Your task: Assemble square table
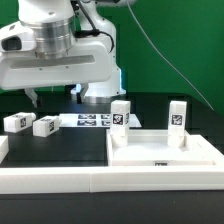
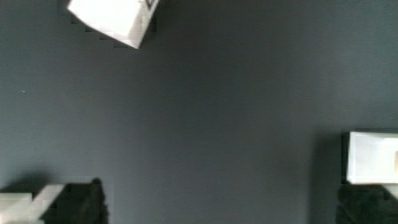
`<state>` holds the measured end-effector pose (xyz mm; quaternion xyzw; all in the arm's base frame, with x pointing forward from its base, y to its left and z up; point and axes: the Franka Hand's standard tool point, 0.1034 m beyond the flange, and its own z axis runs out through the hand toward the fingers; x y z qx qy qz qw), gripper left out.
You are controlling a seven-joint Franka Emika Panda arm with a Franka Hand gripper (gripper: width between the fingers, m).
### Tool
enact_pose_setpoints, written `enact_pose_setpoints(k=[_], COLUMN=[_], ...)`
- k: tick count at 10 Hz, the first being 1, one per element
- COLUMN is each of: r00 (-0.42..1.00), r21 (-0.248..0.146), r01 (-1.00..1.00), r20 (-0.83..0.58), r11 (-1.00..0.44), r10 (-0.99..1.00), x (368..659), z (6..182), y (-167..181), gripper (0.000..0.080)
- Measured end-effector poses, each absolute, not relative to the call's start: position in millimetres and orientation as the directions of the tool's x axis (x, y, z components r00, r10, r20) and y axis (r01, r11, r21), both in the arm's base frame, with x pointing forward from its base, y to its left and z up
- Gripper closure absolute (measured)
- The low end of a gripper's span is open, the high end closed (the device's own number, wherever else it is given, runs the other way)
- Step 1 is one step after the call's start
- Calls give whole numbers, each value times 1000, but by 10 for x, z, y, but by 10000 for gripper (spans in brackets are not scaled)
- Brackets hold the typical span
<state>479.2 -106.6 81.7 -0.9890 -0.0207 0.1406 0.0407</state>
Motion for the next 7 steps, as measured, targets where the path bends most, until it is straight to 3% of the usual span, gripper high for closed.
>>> enact_pose_setpoints(k=[4, 5, 7], r00=[958, 953, 924], r21=[-102, -113, -97], r01=[28, -23, -108], r20=[-282, -302, -376], r11=[-994, -993, -989], r10=[56, 12, -64], x=[4771, 4681, 4442], z=[797, 773, 699], y=[-1051, -1166, -1300], gripper=[150, 150, 150])
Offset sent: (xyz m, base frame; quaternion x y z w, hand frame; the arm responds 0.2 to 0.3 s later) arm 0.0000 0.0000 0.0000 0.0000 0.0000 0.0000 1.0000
